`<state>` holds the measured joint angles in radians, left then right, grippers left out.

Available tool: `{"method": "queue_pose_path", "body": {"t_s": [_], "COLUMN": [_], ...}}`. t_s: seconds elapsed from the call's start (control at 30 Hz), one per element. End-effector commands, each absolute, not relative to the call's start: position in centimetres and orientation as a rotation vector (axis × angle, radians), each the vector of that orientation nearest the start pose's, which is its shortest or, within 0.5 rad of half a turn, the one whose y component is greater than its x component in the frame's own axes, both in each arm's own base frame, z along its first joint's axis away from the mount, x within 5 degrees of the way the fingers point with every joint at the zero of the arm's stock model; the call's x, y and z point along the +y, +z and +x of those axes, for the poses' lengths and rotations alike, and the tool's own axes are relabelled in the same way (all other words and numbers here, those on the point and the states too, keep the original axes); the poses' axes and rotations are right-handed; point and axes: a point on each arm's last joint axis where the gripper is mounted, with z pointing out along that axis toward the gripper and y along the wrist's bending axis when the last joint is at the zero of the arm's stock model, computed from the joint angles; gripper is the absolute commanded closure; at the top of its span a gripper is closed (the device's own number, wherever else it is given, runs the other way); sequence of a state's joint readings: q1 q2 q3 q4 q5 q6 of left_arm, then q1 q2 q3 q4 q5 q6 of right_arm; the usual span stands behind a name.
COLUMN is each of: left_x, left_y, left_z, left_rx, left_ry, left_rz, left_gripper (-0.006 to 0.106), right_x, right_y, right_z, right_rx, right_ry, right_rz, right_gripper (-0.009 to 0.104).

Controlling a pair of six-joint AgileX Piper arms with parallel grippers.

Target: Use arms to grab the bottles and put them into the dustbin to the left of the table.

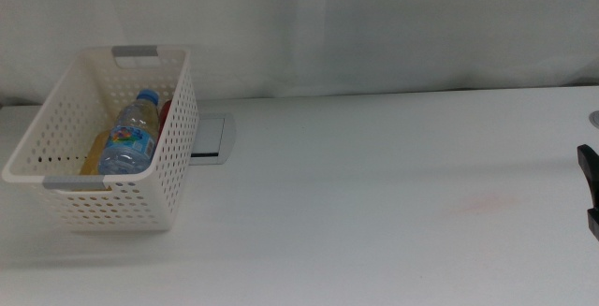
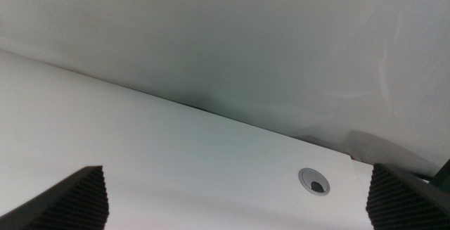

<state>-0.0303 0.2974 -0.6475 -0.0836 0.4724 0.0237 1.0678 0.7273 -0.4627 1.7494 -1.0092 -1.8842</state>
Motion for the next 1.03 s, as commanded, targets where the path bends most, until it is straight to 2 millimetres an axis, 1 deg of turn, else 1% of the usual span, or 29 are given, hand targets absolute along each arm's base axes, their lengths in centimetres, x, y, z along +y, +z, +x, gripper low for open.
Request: {"method": "queue_pose_path", "body": {"t_s": [0.0, 0.1, 0.13, 0.27, 0.3, 0.37, 0.47, 0.6, 0.7, 0.73, 1.0], "left_x": [-0.6, -0.6, -0.6, -0.5, -0.5, -0.3, -0.1, -0.1, -0.1, -0.1, -0.1], "left_y": [34.1, 30.8, 28.9, 25.3, 24.1, 23.4, 22.0, 20.3, 18.6, 18.5, 18.4], "left_z": [4.4, 3.8, 3.8, 4.1, 4.4, 4.6, 4.8, 5.1, 5.4, 5.5, 5.5], "left_rx": [1.586, 1.596, 1.596, 1.623, 1.586, 1.573, 1.634, 1.678, 1.71, 1.691, 1.699], "left_ry": [-0.138, -0.154, -0.175, -0.297, -0.34, -0.295, -0.173, -0.17, -0.146, -0.148, -0.146], "left_rz": [-0.008, -0.027, -0.054, -0.192, -0.242, -0.218, -0.144, -0.148, -0.123, -0.122, -0.121], "left_gripper": [0.103, 0.103, 0.103, 0.103, 0.103, 0.103, 0.103, 0.103, 0.103, 0.103, 0.103], "right_x": [5.9, 5.9, 5.9, 5.9, 5.9, 5.9, 5.9, 5.9, 5.9, 5.9, 5.9], "right_y": [29.4, 29.4, 29.4, 29.4, 29.4, 29.4, 29.4, 29.4, 29.4, 29.4, 29.4], "right_z": [11.9, 11.9, 11.9, 11.9, 11.9, 11.9, 11.9, 11.9, 11.9, 11.9, 11.9], "right_rx": [1.789, 1.789, 1.789, 1.789, 1.789, 1.789, 1.789, 1.789, 1.789, 1.789, 1.789], "right_ry": [-0.242, -0.242, -0.242, -0.242, -0.242, -0.242, -0.242, -0.242, -0.242, -0.242, -0.242], "right_rz": [-0.361, -0.361, -0.361, -0.361, -0.361, -0.361, -0.361, -0.361, -0.361, -0.361, -0.361], "right_gripper": [-0.008, -0.008, -0.008, -0.008, -0.008, -0.008, -0.008, -0.008, -0.008, -0.008, -0.008]}}
